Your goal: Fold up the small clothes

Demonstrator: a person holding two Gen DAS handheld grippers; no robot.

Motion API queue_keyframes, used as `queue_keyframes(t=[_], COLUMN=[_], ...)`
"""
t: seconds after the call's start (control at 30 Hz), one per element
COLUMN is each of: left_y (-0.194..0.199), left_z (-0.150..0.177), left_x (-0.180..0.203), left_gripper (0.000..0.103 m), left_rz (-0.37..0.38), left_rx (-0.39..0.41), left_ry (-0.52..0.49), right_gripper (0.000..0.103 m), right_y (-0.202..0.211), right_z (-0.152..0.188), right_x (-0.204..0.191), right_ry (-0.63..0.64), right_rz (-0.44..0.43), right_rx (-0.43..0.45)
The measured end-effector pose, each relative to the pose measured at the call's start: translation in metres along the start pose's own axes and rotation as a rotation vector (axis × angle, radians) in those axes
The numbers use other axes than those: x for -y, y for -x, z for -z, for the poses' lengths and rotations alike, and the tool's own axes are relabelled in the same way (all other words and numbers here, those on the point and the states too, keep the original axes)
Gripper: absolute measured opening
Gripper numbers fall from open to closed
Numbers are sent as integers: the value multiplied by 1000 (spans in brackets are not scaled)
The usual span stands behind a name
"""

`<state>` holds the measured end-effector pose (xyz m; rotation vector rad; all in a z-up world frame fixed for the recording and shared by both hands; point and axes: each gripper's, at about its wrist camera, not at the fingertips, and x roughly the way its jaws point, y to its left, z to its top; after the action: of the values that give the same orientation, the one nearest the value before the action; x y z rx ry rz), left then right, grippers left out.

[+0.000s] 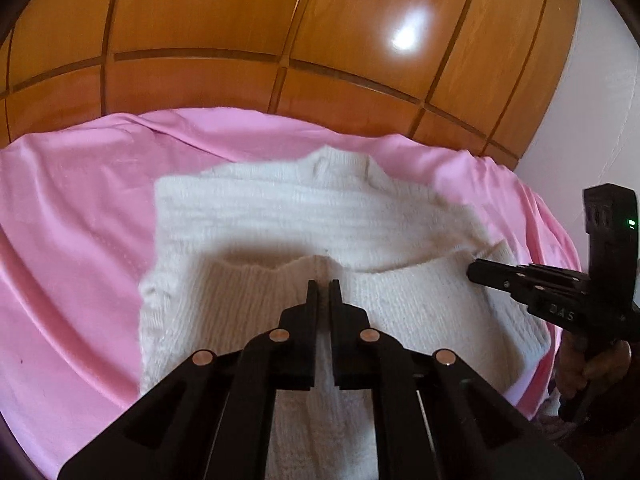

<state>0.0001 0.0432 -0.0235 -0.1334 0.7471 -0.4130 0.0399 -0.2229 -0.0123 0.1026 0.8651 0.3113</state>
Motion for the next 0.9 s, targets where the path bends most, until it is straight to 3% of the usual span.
queue_keyframes(t=[0.2, 0.37, 0.5, 0.57, 0.67, 0.7, 0.73, 0.8, 0.9], left_y=[-70, -56, -24, -9, -5, -7, -10, -23, -48], left_z=[8, 5, 3, 3, 0, -1, -1, 1, 10], left_x=[-11, -8, -20, -35, -49, -51, -51, -50, -40], left_gripper=[5, 9, 23, 38, 49, 60, 64, 62, 43], left_rz=[-108, -122, -165, -172, -166, -149, -134, -140, -227], left_rx=[-141, -139, -73, -42, -55, -72, -87, -124, -174], left_ry=[10, 4, 13, 45, 43, 32, 15, -17, -84], right_gripper=[3, 3, 3, 3, 3, 3, 3, 3, 3], right_y=[-60, -62, -62, -61, -60, -60, -59, -59, -57], right_z=[14, 21, 23, 24, 25, 25, 25, 24, 21], right_x=[14, 16, 19, 21, 22, 21, 22, 21, 23], right_ry=[-22, -34, -58, -71, -83, -85, -89, -94, -106], right_rz=[67, 65, 52, 43, 38, 37, 35, 33, 24], right_rx=[-110, -80, -75, -72, -70, -69, -70, -75, -84])
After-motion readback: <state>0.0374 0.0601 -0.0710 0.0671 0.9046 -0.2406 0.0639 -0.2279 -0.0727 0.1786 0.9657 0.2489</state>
